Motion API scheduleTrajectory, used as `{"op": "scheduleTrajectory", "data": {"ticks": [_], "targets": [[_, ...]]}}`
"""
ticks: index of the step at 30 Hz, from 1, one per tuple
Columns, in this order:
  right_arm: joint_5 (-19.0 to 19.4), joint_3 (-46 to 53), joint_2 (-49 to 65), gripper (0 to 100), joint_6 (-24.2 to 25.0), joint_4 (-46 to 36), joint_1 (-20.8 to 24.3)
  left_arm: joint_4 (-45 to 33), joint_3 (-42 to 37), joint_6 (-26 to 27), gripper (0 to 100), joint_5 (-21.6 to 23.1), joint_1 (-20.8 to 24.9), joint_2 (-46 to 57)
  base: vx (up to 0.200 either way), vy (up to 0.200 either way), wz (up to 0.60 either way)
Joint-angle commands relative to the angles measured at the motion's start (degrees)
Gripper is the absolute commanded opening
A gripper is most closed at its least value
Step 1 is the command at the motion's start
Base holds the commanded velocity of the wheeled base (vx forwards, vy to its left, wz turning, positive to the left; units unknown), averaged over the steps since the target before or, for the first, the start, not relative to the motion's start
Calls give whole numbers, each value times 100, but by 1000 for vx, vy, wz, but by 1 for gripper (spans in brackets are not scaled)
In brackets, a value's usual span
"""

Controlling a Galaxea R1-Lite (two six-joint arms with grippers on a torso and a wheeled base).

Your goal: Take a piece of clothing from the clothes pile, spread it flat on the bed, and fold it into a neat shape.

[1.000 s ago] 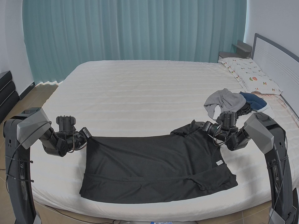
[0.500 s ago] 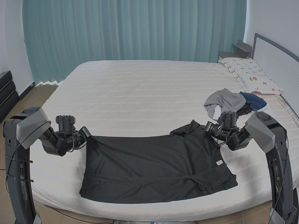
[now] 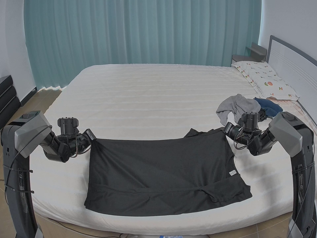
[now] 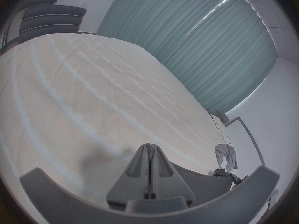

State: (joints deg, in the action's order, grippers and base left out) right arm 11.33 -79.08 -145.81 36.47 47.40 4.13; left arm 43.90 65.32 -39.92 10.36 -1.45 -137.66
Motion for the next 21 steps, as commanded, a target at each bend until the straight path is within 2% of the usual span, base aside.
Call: {"op": "scheduleTrajectory", "data": {"ticks": [1,6,9,21], "targets": [[1,182,237,0,70,121,-79,13,7,-7,0,1,-13,72,0,0,0],[63,429,360,0,299,419,-185,13,-19,-7,0,1,-4,125,0,0,0],[186,639,387,0,299,472,-202,13,7,-15,0,1,-22,151,0,0,0],[168,701,360,0,290,745,-202,57,-81,37,0,1,-40,169,0,0,0]]}}
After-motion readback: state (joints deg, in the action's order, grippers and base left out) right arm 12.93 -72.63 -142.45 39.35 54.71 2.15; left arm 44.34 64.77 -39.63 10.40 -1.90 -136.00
